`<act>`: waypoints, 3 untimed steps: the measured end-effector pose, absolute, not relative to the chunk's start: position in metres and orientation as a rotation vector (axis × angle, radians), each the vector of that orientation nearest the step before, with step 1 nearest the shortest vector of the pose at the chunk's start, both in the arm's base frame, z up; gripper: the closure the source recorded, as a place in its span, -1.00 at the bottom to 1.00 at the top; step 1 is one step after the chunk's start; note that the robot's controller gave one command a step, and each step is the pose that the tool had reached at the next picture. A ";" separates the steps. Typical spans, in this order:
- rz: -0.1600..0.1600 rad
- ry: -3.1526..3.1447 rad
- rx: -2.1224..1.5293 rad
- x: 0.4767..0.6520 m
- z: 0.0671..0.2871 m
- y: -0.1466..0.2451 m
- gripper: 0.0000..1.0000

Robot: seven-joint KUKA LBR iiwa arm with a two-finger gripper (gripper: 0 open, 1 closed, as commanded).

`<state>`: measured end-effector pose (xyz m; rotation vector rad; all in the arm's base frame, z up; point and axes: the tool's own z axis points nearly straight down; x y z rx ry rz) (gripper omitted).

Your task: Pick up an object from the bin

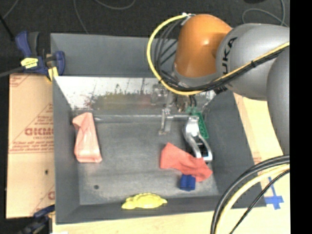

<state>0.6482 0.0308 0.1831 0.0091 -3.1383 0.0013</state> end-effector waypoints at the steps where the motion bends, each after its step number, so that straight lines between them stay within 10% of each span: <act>1: 0.001 -3.146 0.009 0.649 0.188 0.031 -1.00; 2: 0.002 -3.147 0.106 0.622 0.140 -0.010 -1.00; 3: 0.008 -3.136 0.334 0.643 0.084 -0.025 -1.00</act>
Offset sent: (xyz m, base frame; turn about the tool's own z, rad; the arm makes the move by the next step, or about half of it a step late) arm -0.0463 -0.0682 -0.0760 -0.0955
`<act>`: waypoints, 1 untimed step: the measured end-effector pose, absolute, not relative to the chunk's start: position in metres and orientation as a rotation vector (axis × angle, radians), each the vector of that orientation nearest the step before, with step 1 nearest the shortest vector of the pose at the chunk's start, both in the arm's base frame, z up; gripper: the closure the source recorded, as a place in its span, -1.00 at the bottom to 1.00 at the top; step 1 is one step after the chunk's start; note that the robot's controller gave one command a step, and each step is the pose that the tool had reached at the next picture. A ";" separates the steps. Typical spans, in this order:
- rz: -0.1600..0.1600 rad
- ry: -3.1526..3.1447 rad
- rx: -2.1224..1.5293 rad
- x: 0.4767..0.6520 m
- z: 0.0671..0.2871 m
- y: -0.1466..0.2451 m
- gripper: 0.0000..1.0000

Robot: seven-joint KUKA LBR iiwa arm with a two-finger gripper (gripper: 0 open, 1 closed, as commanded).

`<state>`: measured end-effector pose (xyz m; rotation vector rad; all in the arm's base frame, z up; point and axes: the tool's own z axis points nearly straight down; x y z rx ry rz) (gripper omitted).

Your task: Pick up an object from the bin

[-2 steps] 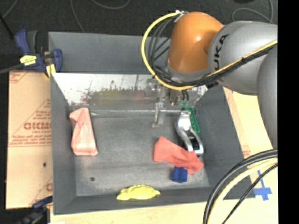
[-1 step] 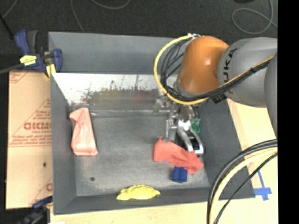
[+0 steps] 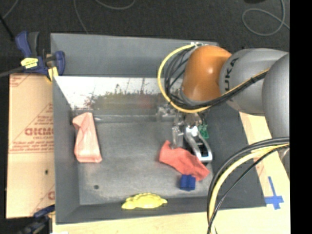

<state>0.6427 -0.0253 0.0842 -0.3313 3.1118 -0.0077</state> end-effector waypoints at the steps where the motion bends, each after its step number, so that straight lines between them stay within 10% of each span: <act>1: 0.000 3.120 -0.258 0.596 0.072 -0.068 -1.00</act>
Offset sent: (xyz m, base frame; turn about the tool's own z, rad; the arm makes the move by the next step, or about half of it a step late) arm -0.0769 -0.0035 -0.0142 -0.5085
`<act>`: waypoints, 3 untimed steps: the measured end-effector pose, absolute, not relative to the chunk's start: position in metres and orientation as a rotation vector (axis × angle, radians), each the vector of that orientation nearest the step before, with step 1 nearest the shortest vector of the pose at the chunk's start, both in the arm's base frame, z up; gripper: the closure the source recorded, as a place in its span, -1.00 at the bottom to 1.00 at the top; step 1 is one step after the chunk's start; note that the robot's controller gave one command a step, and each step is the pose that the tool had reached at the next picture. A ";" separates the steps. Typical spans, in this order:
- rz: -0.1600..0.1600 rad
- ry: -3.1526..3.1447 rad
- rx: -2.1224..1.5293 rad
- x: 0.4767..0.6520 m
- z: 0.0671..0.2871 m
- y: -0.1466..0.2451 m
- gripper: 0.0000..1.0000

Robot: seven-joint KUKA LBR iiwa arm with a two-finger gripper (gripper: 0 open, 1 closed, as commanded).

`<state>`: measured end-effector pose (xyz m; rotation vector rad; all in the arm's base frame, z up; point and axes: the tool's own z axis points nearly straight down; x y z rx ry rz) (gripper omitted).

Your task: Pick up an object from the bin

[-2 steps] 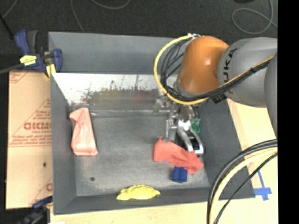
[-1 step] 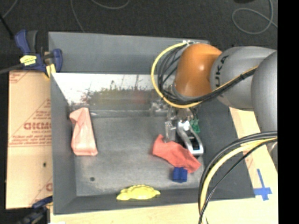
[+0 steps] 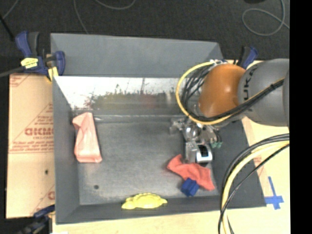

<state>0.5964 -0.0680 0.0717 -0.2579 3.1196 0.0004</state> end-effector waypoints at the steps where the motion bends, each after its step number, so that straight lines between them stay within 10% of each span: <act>1: -0.012 3.107 -0.398 0.576 0.071 -0.078 -1.00; 2: -0.004 3.010 -0.845 0.568 0.071 -0.054 1.00; 3: -0.003 3.010 -0.844 0.568 0.071 -0.054 1.00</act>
Offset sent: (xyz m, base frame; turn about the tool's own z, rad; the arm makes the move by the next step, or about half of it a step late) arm -0.0302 0.0144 -0.0017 -0.3862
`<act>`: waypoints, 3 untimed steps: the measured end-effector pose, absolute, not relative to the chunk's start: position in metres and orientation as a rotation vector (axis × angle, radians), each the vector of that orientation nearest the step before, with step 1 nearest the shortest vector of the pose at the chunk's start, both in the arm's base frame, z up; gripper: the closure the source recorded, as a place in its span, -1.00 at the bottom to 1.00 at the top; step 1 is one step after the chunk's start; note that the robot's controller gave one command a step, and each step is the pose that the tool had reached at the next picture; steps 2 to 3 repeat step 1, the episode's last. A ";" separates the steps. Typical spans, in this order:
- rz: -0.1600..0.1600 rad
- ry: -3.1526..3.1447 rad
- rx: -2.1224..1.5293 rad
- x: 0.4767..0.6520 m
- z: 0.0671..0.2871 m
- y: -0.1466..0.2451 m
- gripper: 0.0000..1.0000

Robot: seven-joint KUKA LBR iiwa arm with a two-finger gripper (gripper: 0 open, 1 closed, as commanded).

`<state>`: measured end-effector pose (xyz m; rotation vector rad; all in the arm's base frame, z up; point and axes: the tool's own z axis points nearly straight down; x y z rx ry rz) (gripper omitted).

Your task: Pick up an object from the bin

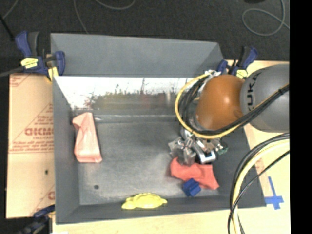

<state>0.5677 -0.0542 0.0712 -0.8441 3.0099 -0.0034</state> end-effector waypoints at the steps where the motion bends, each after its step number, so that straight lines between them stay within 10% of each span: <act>1: -0.010 3.038 -0.686 0.565 0.253 -0.048 1.00; 3: -0.010 3.038 -0.686 0.565 0.253 -0.048 1.00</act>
Offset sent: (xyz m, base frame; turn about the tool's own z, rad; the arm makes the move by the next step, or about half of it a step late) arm 0.0000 0.0000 0.0000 0.0000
